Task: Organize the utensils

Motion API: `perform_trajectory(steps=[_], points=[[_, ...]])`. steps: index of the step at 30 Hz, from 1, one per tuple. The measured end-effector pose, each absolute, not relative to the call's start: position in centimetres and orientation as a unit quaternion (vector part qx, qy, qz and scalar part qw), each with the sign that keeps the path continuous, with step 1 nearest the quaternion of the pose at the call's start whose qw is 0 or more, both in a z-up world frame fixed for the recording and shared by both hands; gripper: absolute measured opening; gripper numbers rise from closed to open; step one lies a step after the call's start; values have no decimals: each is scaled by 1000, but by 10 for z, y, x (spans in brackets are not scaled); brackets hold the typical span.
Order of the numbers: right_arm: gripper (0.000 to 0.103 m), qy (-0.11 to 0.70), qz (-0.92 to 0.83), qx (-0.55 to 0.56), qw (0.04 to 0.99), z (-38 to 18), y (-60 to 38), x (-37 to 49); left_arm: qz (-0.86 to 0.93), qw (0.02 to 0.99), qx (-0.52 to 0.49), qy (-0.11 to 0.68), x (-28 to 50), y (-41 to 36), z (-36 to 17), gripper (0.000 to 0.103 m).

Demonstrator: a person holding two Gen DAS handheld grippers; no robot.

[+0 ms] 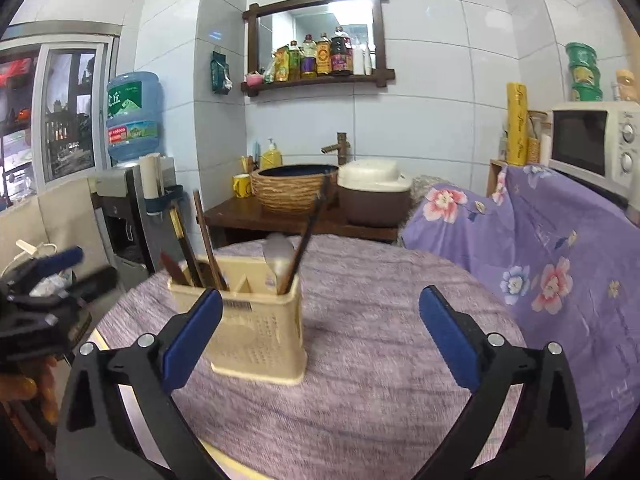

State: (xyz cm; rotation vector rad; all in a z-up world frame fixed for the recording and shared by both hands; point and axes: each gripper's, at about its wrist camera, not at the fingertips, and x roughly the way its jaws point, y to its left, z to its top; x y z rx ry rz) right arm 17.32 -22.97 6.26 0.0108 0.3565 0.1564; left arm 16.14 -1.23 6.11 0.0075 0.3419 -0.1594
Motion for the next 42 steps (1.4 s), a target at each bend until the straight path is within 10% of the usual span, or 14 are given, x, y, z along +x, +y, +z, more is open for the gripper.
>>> perform_trajectory(steps=[14,42], points=[[97,210,87,36,973,-35,-219,39,-22,987,-25,156,31,15,-29,98],[97,182,99,17,978,-23,-209,5,-28,991,-22,133,-2,2,-19,98]])
